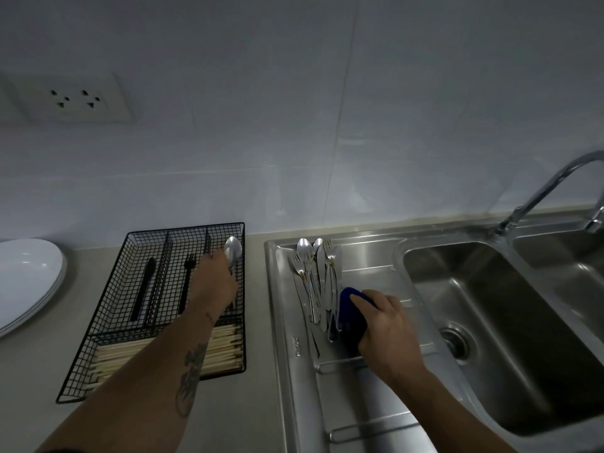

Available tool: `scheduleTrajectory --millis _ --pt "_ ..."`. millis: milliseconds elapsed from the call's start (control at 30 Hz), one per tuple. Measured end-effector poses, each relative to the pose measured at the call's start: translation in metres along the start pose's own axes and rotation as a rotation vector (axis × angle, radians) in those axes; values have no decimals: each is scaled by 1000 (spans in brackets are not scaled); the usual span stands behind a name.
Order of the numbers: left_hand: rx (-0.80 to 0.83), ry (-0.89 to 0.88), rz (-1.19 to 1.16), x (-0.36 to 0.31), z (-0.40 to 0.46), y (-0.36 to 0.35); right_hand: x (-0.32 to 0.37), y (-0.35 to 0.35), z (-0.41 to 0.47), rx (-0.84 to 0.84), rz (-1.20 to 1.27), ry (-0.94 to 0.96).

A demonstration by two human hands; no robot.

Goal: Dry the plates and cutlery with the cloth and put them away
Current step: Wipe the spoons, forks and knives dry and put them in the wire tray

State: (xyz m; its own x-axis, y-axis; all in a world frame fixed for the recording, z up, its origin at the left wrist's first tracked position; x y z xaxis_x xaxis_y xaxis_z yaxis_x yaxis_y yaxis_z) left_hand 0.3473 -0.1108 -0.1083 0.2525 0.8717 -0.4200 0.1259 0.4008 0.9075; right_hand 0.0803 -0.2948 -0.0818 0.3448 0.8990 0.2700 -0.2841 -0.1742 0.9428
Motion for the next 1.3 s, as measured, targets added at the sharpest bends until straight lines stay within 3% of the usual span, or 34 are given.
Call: scheduleTrajectory --millis 200,267,433,767,1033,1300 --pt "-132 -187 -145 -58 1 3 -12 4 3 9 -35 -12" --pt "-74 -228 -180 -89 7 -9 -18 4 6 7 -46 -20" --pt "132 -145 -157 -126 39 -61 -37 4 12 -4 -60 -24" --pt "278 -44 -86 -149 71 -89 -57 -3 12 -5 -37 -35" --pt "28 68 -299 -128 76 -44 -42 -12 19 41 -17 -13" --pt "-80 96 -484 -93 57 -13 -32 -12 10 78 -38 -6"
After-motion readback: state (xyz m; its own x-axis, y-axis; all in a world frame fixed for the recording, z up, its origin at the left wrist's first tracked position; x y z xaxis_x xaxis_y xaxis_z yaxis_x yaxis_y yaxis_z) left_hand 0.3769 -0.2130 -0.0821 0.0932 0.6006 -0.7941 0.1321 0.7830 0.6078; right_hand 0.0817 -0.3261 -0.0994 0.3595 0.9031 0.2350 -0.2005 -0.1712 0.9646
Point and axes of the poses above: each hand's wrist, its own z-axis towards the middle knuckle, its own y-axis out of the back of the hand, x = y × z, the point moved 7 cm from there along z, towards the middle knuckle, and after that the axes turned 6 degrees about y, right-handed, at the moved point
